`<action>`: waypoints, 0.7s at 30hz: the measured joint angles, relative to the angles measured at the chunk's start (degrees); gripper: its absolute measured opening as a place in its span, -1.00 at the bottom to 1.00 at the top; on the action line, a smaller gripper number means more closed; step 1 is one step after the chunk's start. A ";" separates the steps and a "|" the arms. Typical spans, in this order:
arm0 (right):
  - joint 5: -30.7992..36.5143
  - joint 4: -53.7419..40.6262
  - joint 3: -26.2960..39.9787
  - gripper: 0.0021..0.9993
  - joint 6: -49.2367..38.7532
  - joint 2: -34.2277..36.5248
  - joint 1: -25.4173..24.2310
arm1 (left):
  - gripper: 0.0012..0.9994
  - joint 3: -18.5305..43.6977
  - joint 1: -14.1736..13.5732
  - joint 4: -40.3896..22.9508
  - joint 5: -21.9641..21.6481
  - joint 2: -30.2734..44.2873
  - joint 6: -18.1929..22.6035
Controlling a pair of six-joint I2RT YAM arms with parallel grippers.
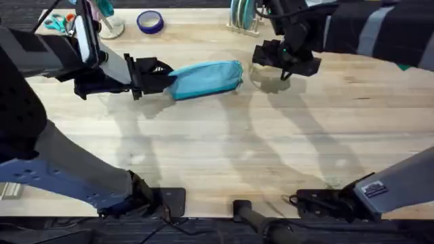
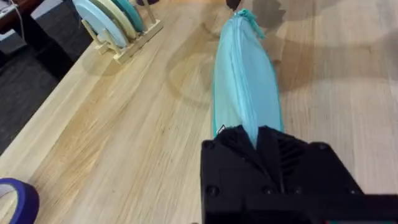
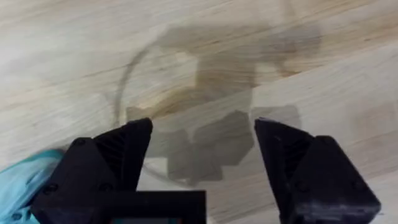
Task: Unzip the bag, pick up the pens from the table one at a time and place them inside, then zip the bag closed.
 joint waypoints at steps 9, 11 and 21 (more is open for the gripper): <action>0.00 -0.09 -0.22 0.99 -7.02 -5.92 4.76 | -0.92 0.00 0.00 0.00 -0.02 0.00 0.00; -0.02 -0.05 -0.22 0.99 -8.95 -8.62 5.63 | -0.92 0.00 0.01 0.00 -0.01 0.00 0.00; 0.04 -1.31 -0.22 0.99 -14.10 -18.04 6.08 | -0.66 0.00 0.02 0.02 0.04 0.00 0.07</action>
